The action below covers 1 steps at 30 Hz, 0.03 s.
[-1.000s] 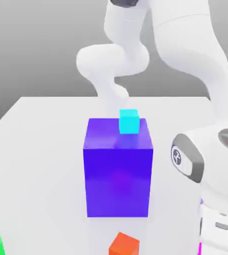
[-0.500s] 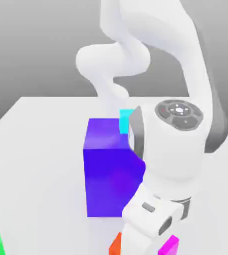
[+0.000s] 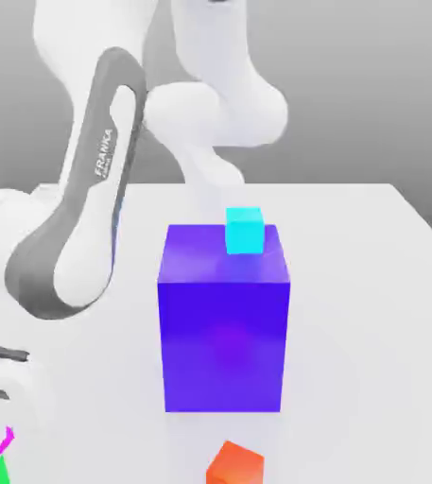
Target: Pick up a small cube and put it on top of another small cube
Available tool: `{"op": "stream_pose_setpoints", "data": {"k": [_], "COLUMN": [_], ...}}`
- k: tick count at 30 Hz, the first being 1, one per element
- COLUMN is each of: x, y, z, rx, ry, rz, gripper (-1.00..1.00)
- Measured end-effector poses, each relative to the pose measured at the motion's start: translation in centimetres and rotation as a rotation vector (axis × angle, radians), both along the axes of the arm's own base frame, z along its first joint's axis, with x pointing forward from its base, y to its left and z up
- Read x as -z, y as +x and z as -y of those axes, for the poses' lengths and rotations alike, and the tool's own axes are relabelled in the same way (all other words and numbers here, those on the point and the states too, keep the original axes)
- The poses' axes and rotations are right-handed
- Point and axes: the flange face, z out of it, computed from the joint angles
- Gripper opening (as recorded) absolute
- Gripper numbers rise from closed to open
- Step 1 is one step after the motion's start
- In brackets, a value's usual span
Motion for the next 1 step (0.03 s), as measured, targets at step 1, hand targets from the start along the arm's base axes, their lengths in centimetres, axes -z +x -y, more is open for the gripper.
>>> {"op": "stream_pose_setpoints", "data": {"k": [1], "x": [0.0], "y": [0.0], "z": [0.0], "rx": [0.0], "ry": [0.0], "rz": [0.0], "gripper": [1.0]}}
